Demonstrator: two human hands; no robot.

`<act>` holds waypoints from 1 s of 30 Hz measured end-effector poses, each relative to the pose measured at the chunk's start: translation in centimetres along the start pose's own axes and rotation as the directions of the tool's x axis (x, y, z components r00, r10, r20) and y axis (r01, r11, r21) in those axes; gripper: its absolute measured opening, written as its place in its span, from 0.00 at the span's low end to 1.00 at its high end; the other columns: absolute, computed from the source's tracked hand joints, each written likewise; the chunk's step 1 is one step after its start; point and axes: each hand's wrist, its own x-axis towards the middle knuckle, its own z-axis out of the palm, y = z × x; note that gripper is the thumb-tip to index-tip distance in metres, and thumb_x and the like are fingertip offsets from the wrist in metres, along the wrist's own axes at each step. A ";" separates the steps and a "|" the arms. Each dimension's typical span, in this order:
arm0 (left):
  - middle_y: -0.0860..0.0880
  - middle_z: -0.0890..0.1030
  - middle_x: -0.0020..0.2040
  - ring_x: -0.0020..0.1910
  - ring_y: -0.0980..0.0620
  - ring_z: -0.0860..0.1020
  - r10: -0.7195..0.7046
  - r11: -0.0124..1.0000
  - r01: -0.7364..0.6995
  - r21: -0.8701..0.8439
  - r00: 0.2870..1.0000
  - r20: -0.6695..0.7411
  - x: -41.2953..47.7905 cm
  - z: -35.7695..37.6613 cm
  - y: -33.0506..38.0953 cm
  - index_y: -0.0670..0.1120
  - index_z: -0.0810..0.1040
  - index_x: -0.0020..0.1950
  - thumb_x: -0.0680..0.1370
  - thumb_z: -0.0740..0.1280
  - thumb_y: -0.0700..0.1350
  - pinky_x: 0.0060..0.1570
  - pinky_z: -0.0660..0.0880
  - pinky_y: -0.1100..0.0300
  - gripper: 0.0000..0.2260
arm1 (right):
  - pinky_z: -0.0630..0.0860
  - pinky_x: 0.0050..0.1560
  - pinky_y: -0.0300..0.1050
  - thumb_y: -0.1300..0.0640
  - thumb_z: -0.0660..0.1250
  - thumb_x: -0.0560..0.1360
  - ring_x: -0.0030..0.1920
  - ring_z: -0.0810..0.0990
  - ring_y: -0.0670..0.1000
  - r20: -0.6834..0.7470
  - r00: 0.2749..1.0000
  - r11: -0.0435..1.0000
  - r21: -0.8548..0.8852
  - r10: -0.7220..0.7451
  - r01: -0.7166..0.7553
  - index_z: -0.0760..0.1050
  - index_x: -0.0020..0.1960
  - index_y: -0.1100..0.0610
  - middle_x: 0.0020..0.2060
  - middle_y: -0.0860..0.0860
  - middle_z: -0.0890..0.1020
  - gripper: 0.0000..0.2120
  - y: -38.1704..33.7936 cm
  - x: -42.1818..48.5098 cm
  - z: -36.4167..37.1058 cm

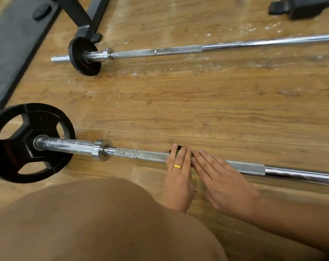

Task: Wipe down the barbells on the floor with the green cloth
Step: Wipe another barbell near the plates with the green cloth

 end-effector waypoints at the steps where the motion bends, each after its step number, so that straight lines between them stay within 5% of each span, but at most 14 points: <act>1: 0.39 0.73 0.72 0.78 0.40 0.62 0.029 1.000 -0.029 0.003 1.000 0.007 -0.2 0.0 -0.3 0.34 0.71 0.73 0.74 0.66 0.25 0.67 0.72 0.38 0.26 | 0.51 0.79 0.60 0.49 0.55 0.78 0.80 0.48 0.61 -0.001 1.000 1.000 0.002 -0.002 0.002 0.51 0.79 0.66 0.80 0.64 0.50 0.36 -0.1 -0.1 0.0; 4: 0.39 0.72 0.73 0.79 0.42 0.60 0.087 0.995 -0.088 0.043 0.996 0.033 -0.6 -0.8 -1.8 0.34 0.70 0.74 0.79 0.58 0.29 0.68 0.72 0.40 0.22 | 0.53 0.78 0.60 0.50 0.57 0.77 0.80 0.48 0.62 -0.006 1.000 1.000 0.022 -0.007 0.007 0.50 0.79 0.66 0.80 0.64 0.49 0.37 -0.3 -0.4 -0.1; 10: 0.36 0.74 0.71 0.75 0.33 0.63 -0.182 0.983 0.184 0.019 0.980 -0.084 -0.7 -2.4 -1.6 0.32 0.72 0.71 0.75 0.63 0.22 0.66 0.72 0.35 0.24 | 0.53 0.78 0.60 0.50 0.63 0.76 0.80 0.49 0.62 -0.007 1.000 0.998 0.054 0.020 -0.020 0.50 0.80 0.65 0.80 0.63 0.50 0.39 -1.1 -0.8 -0.3; 16: 0.35 0.77 0.67 0.69 0.28 0.71 0.020 0.998 -0.022 0.065 0.999 0.033 -1.0 -3.3 -0.7 0.30 0.75 0.67 0.69 0.69 0.19 0.61 0.75 0.32 0.26 | 0.54 0.78 0.60 0.51 0.62 0.76 0.80 0.48 0.62 0.005 1.000 0.999 0.048 0.005 -0.006 0.50 0.80 0.65 0.80 0.64 0.49 0.39 -1.5 -1.2 -0.3; 22: 0.33 0.77 0.66 0.70 0.28 0.68 -0.189 0.982 0.191 0.000 0.973 -0.134 -1.0 -2.7 -1.6 0.29 0.75 0.66 0.72 0.65 0.19 0.62 0.73 0.31 0.22 | 0.55 0.78 0.61 0.51 0.62 0.76 0.80 0.46 0.63 0.008 0.999 0.998 0.037 -0.041 0.041 0.47 0.80 0.66 0.80 0.65 0.48 0.41 -1.2 -1.5 0.0; 27: 0.36 0.77 0.67 0.71 0.31 0.70 0.025 0.998 -0.025 0.051 1.000 0.005 -1.4 -2.8 -1.6 0.32 0.75 0.68 0.72 0.67 0.21 0.64 0.73 0.33 0.24 | 0.51 0.79 0.60 0.51 0.63 0.75 0.81 0.46 0.62 -0.010 0.997 0.997 0.013 -0.076 0.076 0.47 0.80 0.66 0.80 0.65 0.46 0.42 -0.8 -1.5 0.5; 30: 0.36 0.76 0.69 0.74 0.33 0.67 -0.161 0.986 0.163 0.029 0.985 -0.068 -0.9 -3.6 -3.1 0.32 0.73 0.70 0.76 0.65 0.23 0.68 0.70 0.33 0.22 | 0.49 0.80 0.59 0.51 0.62 0.77 0.81 0.46 0.61 -0.024 0.993 0.993 -0.019 -0.116 0.116 0.46 0.80 0.66 0.80 0.64 0.46 0.41 -0.1 -1.5 0.7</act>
